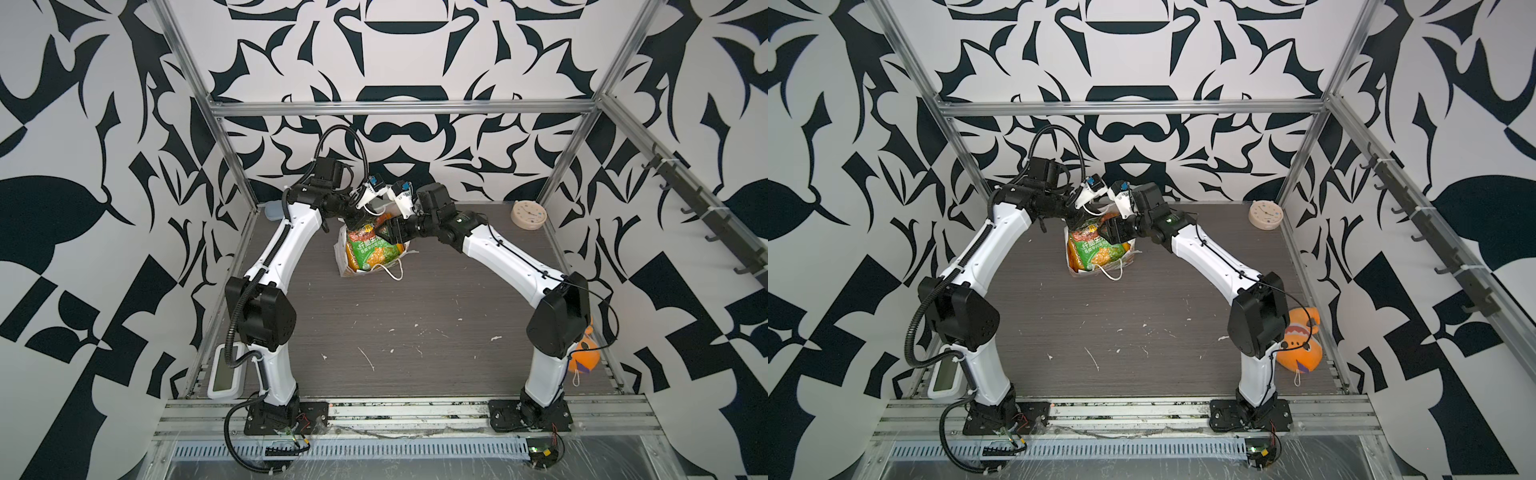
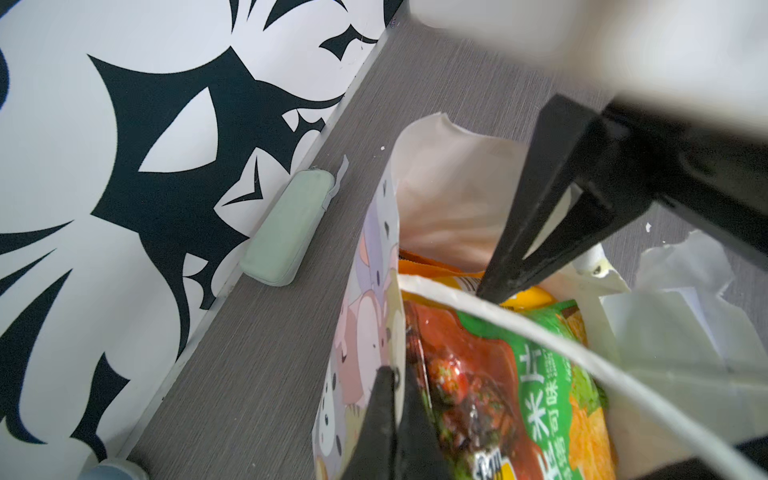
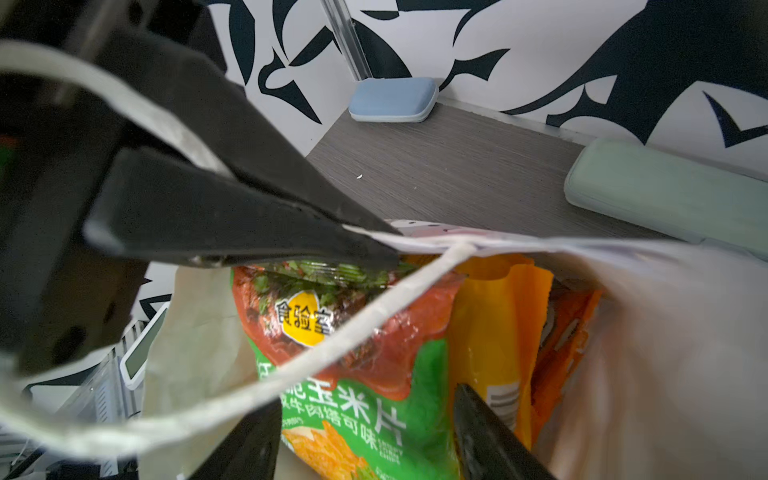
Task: Take the snacks out of the paper bag
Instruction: 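Reach the right gripper into the bag opening above the green chip packet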
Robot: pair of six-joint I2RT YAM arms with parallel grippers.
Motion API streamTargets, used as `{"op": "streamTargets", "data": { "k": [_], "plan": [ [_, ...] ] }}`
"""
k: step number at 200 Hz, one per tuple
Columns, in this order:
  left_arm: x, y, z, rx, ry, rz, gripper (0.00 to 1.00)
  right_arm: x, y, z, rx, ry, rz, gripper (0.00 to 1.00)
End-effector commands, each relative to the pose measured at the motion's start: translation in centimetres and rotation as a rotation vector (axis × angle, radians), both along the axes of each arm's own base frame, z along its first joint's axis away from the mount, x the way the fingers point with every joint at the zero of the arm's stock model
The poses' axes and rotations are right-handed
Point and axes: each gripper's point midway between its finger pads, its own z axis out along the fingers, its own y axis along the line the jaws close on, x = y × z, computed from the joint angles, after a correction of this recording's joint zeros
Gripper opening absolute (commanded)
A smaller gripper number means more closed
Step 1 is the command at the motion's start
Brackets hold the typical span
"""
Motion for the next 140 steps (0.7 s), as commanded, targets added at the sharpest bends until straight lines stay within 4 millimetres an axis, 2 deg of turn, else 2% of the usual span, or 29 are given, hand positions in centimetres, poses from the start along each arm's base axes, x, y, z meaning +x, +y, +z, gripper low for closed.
{"op": "streamTargets", "data": {
  "k": [1,22,53,69,106,140],
  "plan": [
    [-1.4,-1.5,1.8,-0.055,-0.026,-0.065,0.0,1.1,1.1,1.7,0.031,-0.042,-0.02,0.72],
    [-1.4,-1.5,1.7,-0.054,-0.023,-0.064,0.0,1.3,1.7,1.4,0.037,-0.03,-0.031,0.7],
    [-1.4,-1.5,1.6,-0.052,-0.022,-0.064,0.0,1.5,2.1,1.6,0.072,-0.027,-0.035,0.5],
    [-1.3,-1.5,1.7,-0.054,-0.023,-0.062,0.0,1.3,2.1,2.4,0.089,-0.033,-0.031,0.4],
    [-1.2,-1.4,1.6,-0.049,-0.026,-0.06,0.0,0.4,1.8,4.1,0.115,-0.053,-0.019,0.32],
    [-1.1,-1.4,1.5,-0.05,-0.022,-0.056,0.0,-0.5,1.3,4.9,0.124,-0.065,-0.01,0.21]
  ]
}}
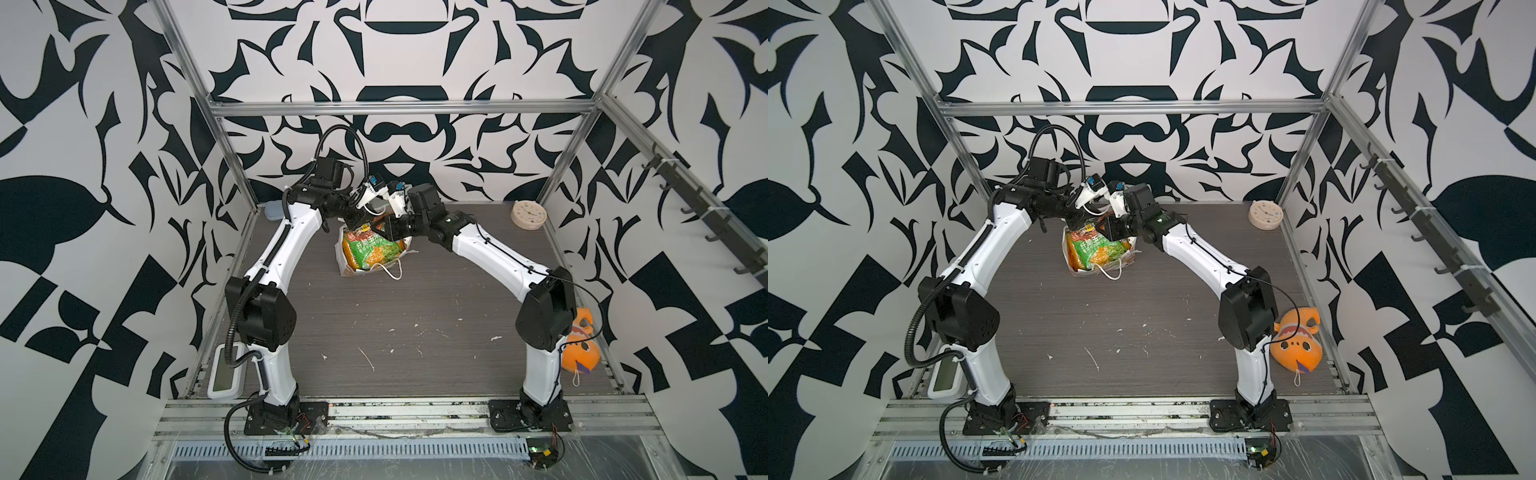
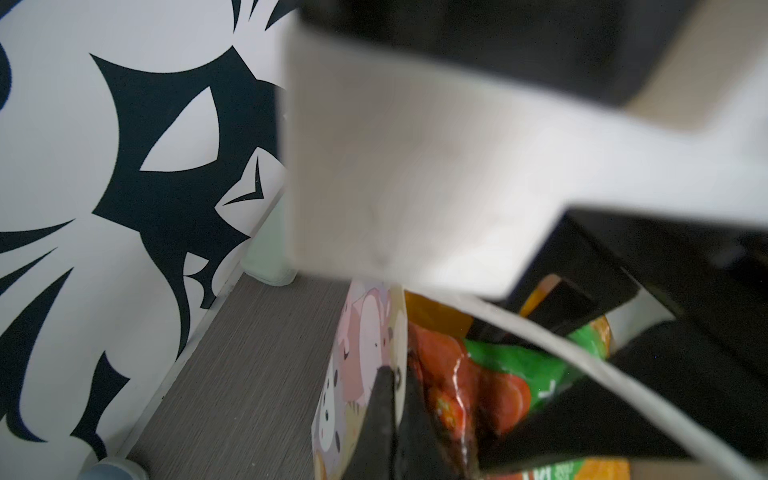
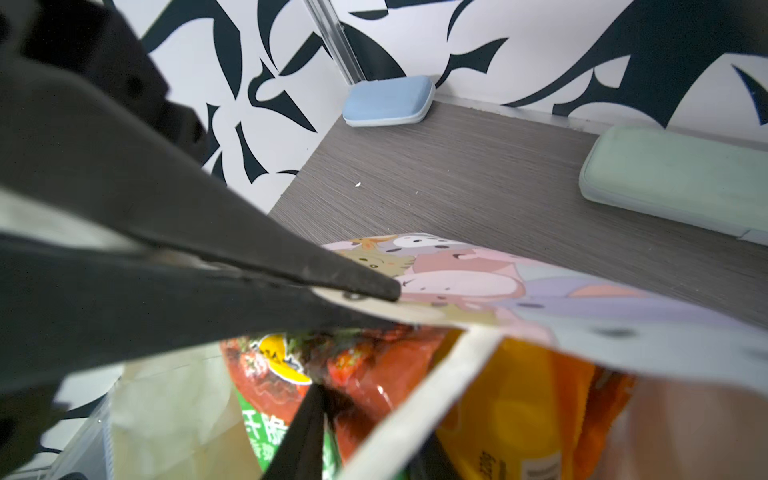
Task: Take the snacks out of the paper bag
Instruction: 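Reach the right gripper into the bag opening above the green chip packet, then grasp the green-and-red chip packet with the right gripper and lift it out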
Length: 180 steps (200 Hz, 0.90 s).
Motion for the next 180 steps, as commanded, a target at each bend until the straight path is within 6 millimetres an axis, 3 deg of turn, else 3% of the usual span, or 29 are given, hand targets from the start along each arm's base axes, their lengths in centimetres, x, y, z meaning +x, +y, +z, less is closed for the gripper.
{"op": "streamTargets", "data": {
  "k": [1,68,139,180],
  "plan": [
    [-1.2,-1.4,1.5,-0.048,-0.023,-0.061,0.0,-1.2,-0.1,5.3,0.087,-0.106,0.022,0.21],
    [-1.3,-1.4,1.8,-0.045,-0.03,-0.054,0.0,-1.9,-0.5,5.7,0.086,-0.119,0.033,0.0],
    [-1.2,-1.6,1.3,-0.036,-0.021,-0.048,0.0,-5.7,-1.8,8.5,0.14,-0.21,0.121,0.0],
    [-1.2,-1.6,1.6,-0.033,-0.031,-0.051,0.0,-8.1,-3.9,9.6,0.166,-0.297,0.114,0.0]
  ]
}}
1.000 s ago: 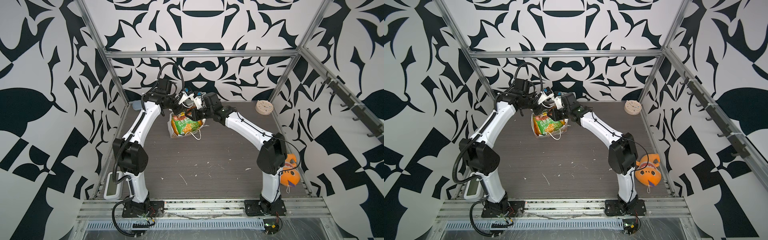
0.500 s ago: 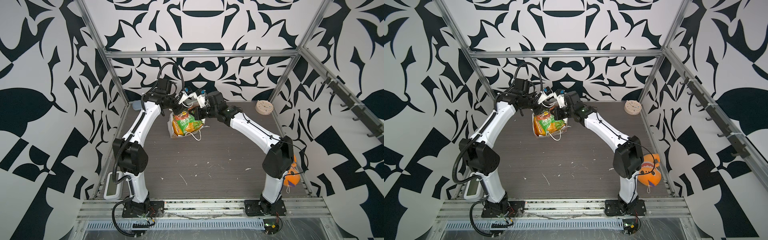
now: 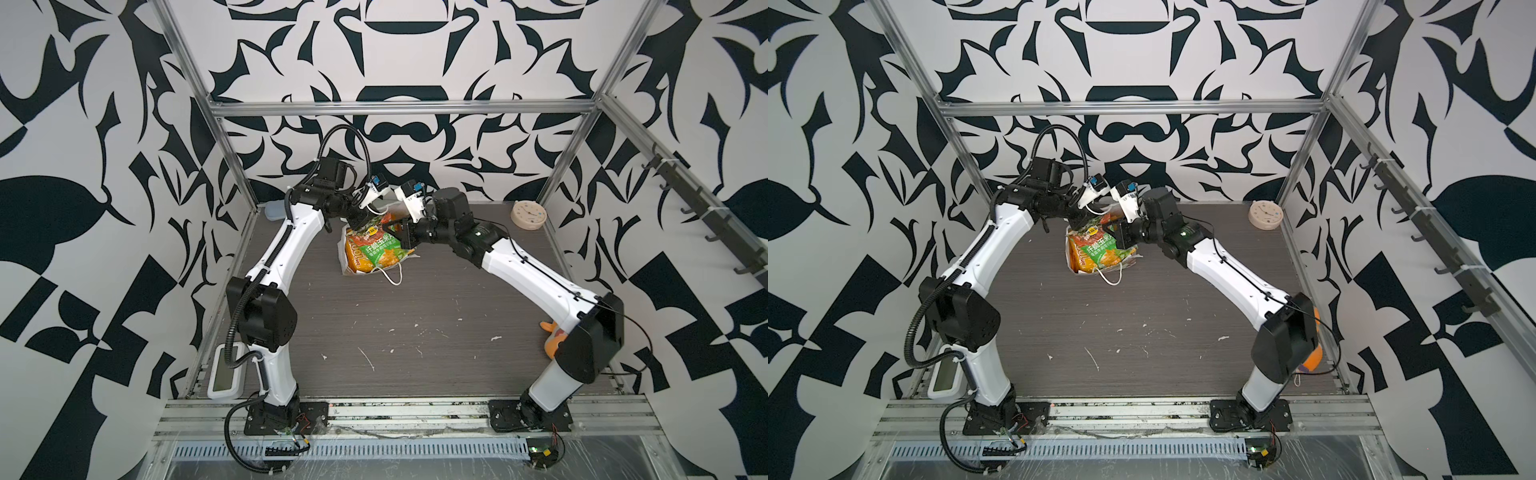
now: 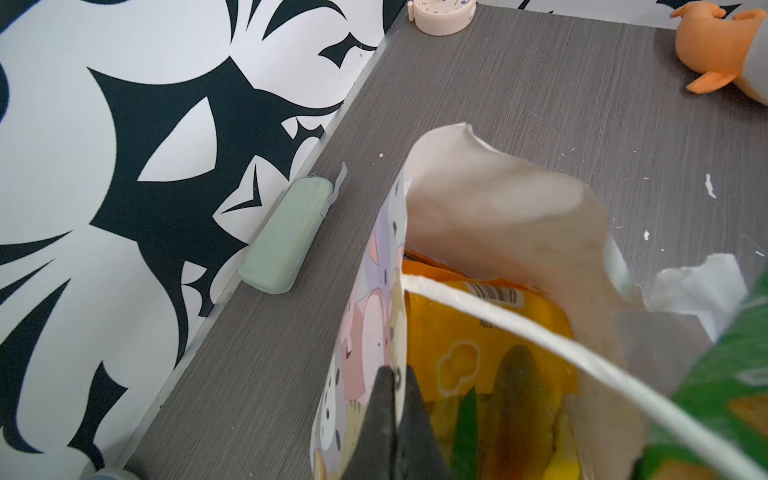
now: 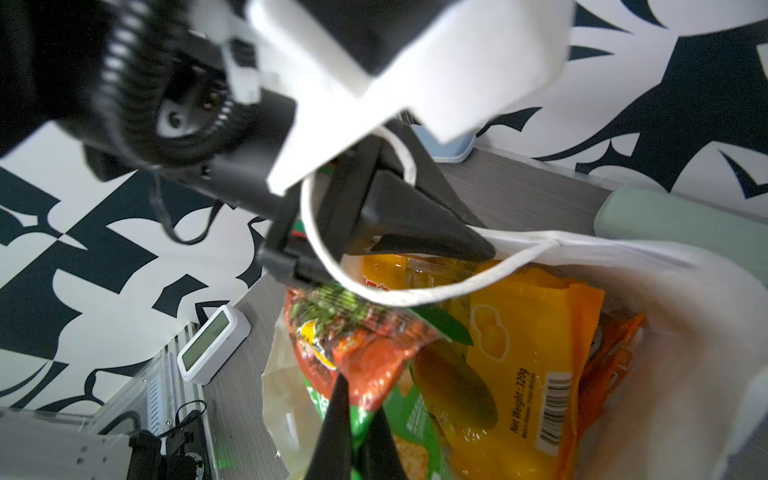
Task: Take the snacks out of the paper bag
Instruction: 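Grasp the green-and-red chip packet with the right gripper and lift it out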
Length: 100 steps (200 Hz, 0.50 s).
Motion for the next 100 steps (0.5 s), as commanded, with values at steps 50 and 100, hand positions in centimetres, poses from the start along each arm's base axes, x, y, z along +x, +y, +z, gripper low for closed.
{"op": "streamTargets", "data": {
  "k": [50,100],
  "plan": [
    [-1.3,-1.0,1.2,-0.031,-0.02,-0.052,0.0,-3.1,-5.4,7.3,0.183,-0.328,-0.153,0.0],
    [-1.7,-1.3,1.2,-0.036,-0.022,-0.06,0.0,-3.0,-11.8,10.1,0.274,-0.399,-0.382,0.0]
  ]
}}
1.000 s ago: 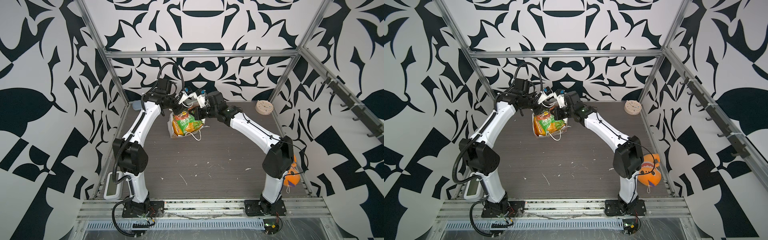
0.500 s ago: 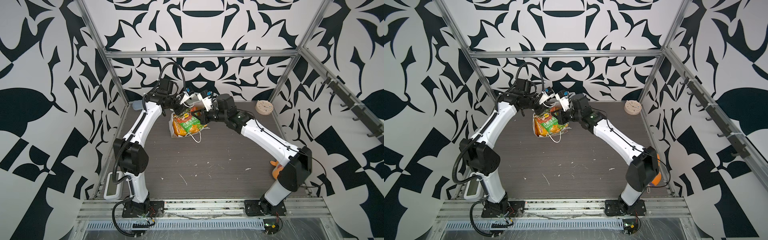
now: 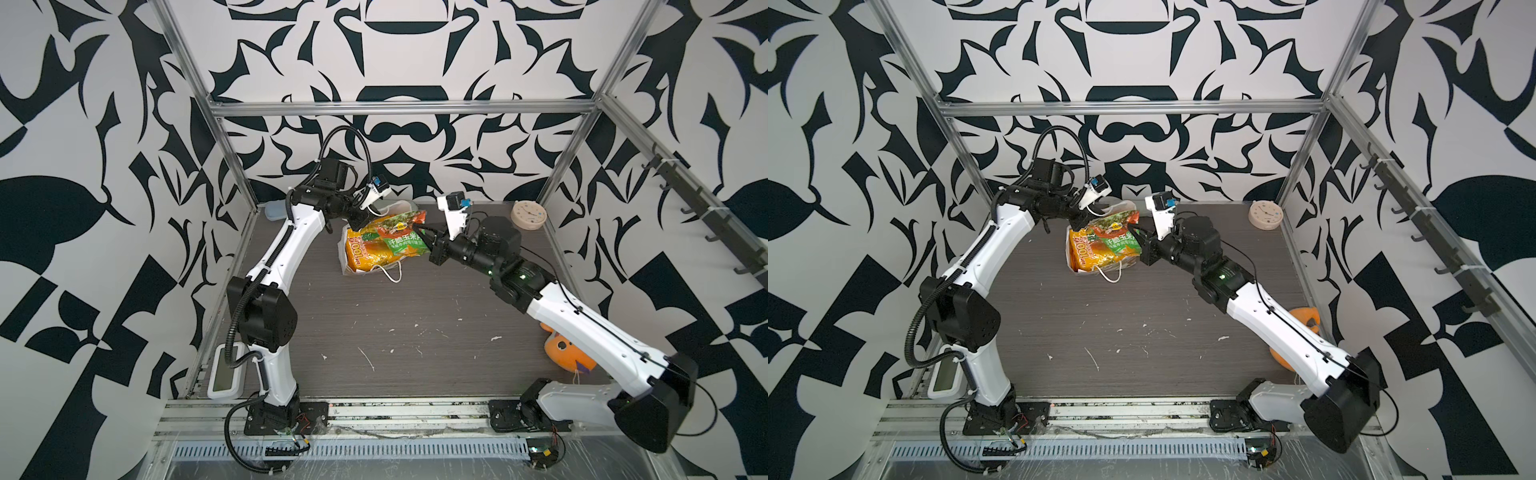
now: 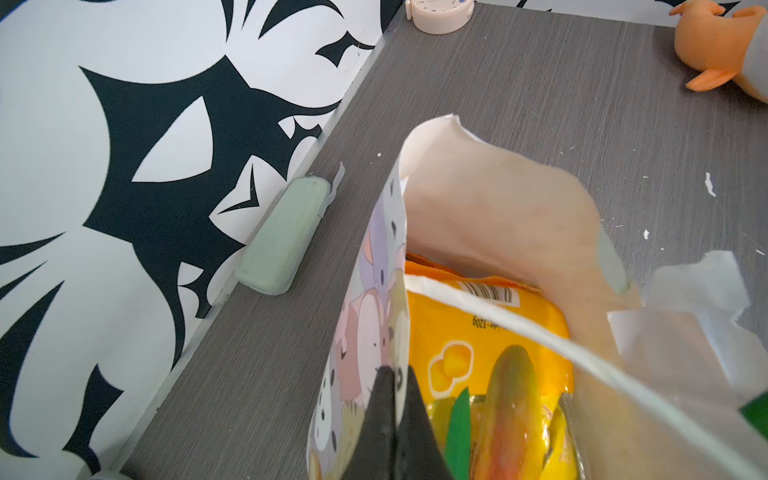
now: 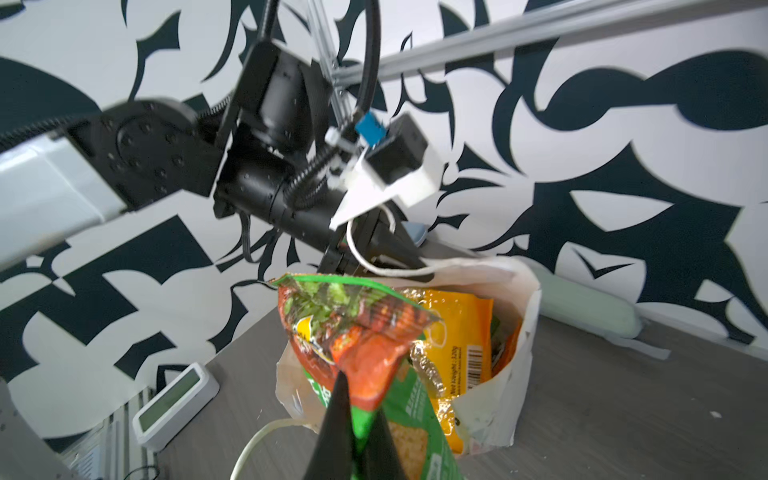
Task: Take the snacks out of the paper bag
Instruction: 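Grasp the green-and-red chip packet with the right gripper and lift it out, then lower the chip packet onto the table beside the bag and release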
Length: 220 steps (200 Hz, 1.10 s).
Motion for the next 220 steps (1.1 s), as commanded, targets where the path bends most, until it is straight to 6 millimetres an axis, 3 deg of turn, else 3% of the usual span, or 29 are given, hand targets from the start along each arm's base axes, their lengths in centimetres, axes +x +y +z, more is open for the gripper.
{"op": "streamTargets", "data": {
  "k": [1,25,44,86,112,151,220],
  "plan": [
    [-1.7,-1.1,1.5,-0.038,-0.022,-0.057,0.0,0.6,-4.1,4.4,0.131,-0.114,-0.144,0.0],
    [-2.1,-1.4,1.5,-0.04,-0.029,-0.066,0.0,1.5,-8.7,4.2,0.18,-0.068,-0.302,0.0],
    [-2.4,-1.4,1.5,-0.04,-0.027,-0.069,0.0,2.8,-12.2,2.3,0.188,-0.003,-0.421,0.0],
    [-2.5,-1.4,1.0,-0.031,-0.026,-0.071,0.0,6.5,-19.3,-4.9,0.193,0.24,-0.582,0.0],
    [-2.7,-1.4,1.0,-0.027,-0.032,-0.077,0.0,8.7,-22.1,-9.8,0.186,0.404,-0.603,0.0],
    [-2.9,-1.4,1.0,-0.024,-0.038,-0.084,0.0,11.7,-21.3,-15.1,0.105,0.617,-0.474,0.0],
    [-3.0,-1.4,0.8,-0.023,-0.038,-0.087,0.0,17.6,-20.4,-22.2,0.14,0.808,-0.421,0.0]
  ]
}}
